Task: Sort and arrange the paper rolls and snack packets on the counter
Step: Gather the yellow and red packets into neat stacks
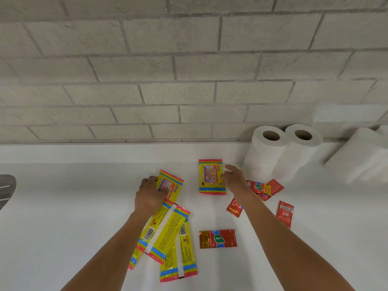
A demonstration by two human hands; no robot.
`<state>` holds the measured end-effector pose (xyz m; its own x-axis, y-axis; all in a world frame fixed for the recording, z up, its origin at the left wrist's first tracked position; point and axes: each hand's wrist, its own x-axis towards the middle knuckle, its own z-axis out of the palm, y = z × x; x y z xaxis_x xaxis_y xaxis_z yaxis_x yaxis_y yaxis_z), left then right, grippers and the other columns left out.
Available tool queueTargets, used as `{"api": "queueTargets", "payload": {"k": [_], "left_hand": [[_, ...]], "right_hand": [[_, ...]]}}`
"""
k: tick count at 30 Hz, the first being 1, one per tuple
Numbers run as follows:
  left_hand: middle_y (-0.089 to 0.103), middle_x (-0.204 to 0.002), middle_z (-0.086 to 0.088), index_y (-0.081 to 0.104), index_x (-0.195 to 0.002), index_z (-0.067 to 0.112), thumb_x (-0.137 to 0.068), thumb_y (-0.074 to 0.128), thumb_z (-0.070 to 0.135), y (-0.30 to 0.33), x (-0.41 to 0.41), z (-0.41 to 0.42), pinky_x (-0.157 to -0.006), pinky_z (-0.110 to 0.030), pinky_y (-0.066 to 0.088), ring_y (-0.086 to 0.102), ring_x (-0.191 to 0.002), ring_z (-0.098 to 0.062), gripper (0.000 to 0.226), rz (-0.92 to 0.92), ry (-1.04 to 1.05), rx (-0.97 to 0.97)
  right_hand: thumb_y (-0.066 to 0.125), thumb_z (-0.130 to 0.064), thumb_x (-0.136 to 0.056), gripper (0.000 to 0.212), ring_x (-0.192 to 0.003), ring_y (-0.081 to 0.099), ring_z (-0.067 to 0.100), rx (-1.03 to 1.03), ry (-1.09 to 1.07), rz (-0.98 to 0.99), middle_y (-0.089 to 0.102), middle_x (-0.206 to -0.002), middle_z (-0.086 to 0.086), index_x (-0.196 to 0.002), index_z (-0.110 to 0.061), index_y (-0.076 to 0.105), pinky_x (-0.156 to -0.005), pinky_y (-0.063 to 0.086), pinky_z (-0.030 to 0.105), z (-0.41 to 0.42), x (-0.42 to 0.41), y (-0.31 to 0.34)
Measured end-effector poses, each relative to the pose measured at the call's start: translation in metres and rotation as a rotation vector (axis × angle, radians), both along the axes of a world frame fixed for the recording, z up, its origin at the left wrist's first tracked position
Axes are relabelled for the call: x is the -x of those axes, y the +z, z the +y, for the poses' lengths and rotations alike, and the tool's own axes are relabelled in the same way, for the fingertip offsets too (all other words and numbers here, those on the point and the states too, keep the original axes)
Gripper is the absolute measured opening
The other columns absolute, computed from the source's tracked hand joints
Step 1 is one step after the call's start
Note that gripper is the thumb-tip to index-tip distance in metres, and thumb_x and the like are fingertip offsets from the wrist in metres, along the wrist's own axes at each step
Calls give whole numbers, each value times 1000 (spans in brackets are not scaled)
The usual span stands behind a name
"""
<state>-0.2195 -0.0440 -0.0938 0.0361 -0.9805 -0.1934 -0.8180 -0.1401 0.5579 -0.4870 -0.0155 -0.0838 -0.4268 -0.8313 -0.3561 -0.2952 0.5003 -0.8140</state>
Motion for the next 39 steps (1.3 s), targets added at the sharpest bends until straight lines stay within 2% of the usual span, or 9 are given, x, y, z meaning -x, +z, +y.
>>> {"api": "queueTargets", "payload": {"k": [5, 11, 16, 19, 21, 24, 31, 35, 39], "left_hand": [[67, -111, 4, 63, -119, 26, -93, 59, 28, 16, -2, 4, -81, -34, 49, 65, -102, -22, 26, 107, -12, 129], [68, -116, 4, 62, -121, 27, -95, 58, 18, 44, 8, 17, -86, -41, 56, 68, -97, -21, 28, 289, 41, 299], [66, -98, 21, 62, -108, 38, -94, 63, 17, 66, 25, 28, -56, -5, 45, 66, -74, 9, 25, 504, 57, 300], [68, -98, 23, 62, -99, 45, -93, 67, 19, 74, 39, 38, -63, -18, 53, 68, -74, 5, 26, 597, 46, 265], [69, -100, 21, 64, -102, 43, -92, 68, 20, 73, 47, 43, -69, -27, 57, 69, -78, 1, 26, 643, 40, 246], [70, -105, 17, 65, -113, 36, -92, 68, 22, 70, 58, 49, -68, -26, 57, 69, -77, 2, 25, 668, 21, 231], [68, -111, 11, 60, -119, 34, -94, 65, 22, 61, 76, 56, -68, -22, 57, 69, -83, -4, 28, 676, -48, 147], [66, -116, 5, 57, -129, 28, -94, 66, 23, 54, 70, 55, -90, -41, 56, 66, -98, -13, 37, 658, -34, 56], [69, -109, 4, 61, -123, 29, -94, 63, 17, 44, 59, 59, -89, -43, 56, 66, -96, -15, 32, 619, -23, 11]], "right_hand": [[46, -11, -97, 47, -121, 54, 19, 59, 41, 6, 53, -144, 1, -142, -22, 49, -77, 42, 22, 15, -8, 3], [49, -13, -93, 45, -114, 57, 15, 128, 137, -47, 59, -137, -1, -136, -23, 57, -80, 42, 21, 28, -22, 11], [60, -25, -94, 27, -115, 61, 16, 210, 184, -219, 66, -121, -5, -120, -30, 63, -86, 45, 24, 37, -37, 19], [64, -34, -93, 21, -110, 64, 13, 226, 217, -351, 68, -114, -11, -114, -37, 61, -91, 50, 29, 43, -41, 26], [65, -35, -93, 21, -101, 70, 12, 223, 220, -429, 71, -108, -9, -114, -35, 62, -82, 54, 26, 46, -42, 32], [64, -30, -94, 15, -90, 74, 11, 241, 219, -485, 76, -100, -7, -109, -30, 67, -71, 59, 23, 50, -37, 38], [61, -20, -97, 13, -89, 74, 14, 190, 149, -462, 76, -101, -4, -107, -24, 67, -72, 60, 27, 54, -14, 32], [57, -18, -99, 10, -80, 74, 13, 87, 84, -417, 75, -98, 0, -103, -21, 67, -57, 56, 22, 42, -1, 29], [52, -15, -100, 15, -76, 72, 15, 4, 45, -327, 74, -92, 3, -99, -18, 67, -56, 55, 26, 24, 12, 19]]}}
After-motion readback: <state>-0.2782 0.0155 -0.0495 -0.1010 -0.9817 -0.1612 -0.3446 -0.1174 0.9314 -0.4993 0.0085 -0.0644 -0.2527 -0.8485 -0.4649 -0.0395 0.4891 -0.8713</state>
